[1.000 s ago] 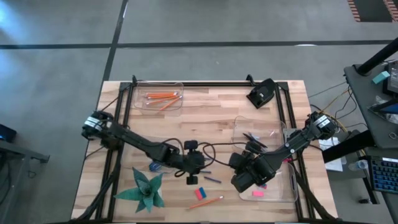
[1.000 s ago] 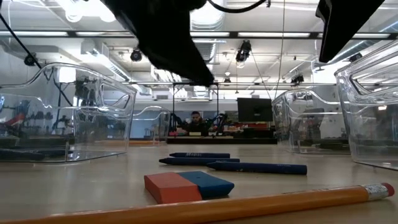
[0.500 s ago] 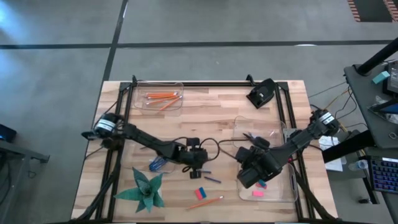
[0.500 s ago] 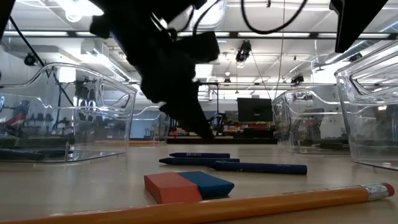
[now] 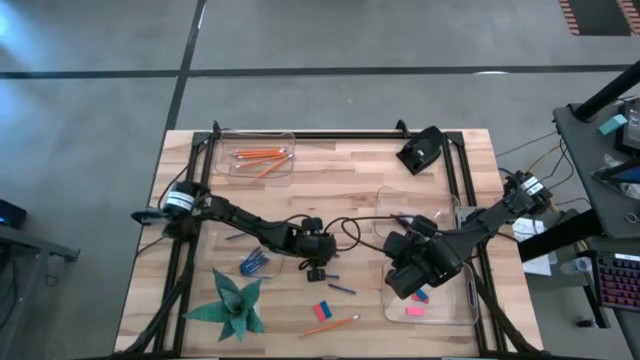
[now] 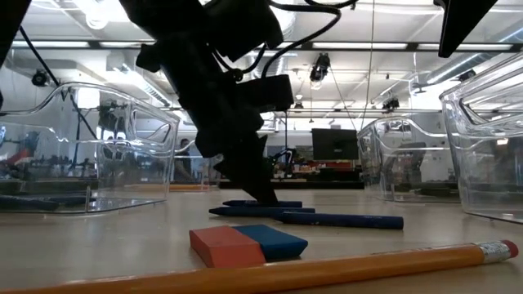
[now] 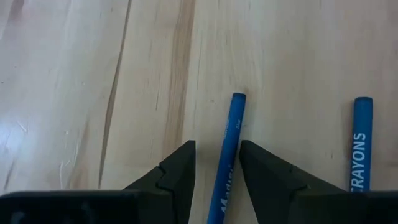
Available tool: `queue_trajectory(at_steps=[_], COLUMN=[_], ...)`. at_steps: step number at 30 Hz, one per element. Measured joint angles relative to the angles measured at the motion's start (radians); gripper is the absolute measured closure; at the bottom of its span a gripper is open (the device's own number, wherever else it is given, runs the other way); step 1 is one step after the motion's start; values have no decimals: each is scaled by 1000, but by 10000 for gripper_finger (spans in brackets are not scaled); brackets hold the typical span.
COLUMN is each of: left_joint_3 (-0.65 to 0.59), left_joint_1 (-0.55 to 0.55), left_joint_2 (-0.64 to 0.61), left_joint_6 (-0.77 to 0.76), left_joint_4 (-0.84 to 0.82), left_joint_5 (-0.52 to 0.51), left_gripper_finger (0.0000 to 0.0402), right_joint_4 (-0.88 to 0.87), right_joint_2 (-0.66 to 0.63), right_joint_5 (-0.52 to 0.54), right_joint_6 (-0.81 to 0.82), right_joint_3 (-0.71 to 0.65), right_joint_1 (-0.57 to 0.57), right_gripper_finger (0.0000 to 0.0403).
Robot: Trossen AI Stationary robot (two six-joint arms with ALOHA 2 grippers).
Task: Sort crayons/erasers/pens/pencils in bins
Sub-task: Put the blue crayon into the middle left transparent bin
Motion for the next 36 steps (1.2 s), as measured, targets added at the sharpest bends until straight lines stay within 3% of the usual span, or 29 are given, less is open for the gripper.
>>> queue_trajectory(at_steps=[4,10,19,31,36], left_joint_3=[0,-3,6,2,3], left_joint_1=[4,30,32,31,31], left_joint_2=[-1,0,-47,-231,-324], left_joint_6=[-2,-2,-3,-5,-28], left_joint_4=[-4,-12,-45,-42,-119], left_joint_5=[21,148,167,152,144], left_gripper_finger=[319,390,389,389,389], right_joint_4=[0,2,2,-4,2], right_joint_2=[0,0,0,0,0], right_joint_5=[12,13,13,13,13], right_joint_6=[0,2,4,5,20], right_joint_3=[0,0,0,0,0], right_joint_1=[0,0,0,0,0], right_gripper_finger=[266,269,269,272,275])
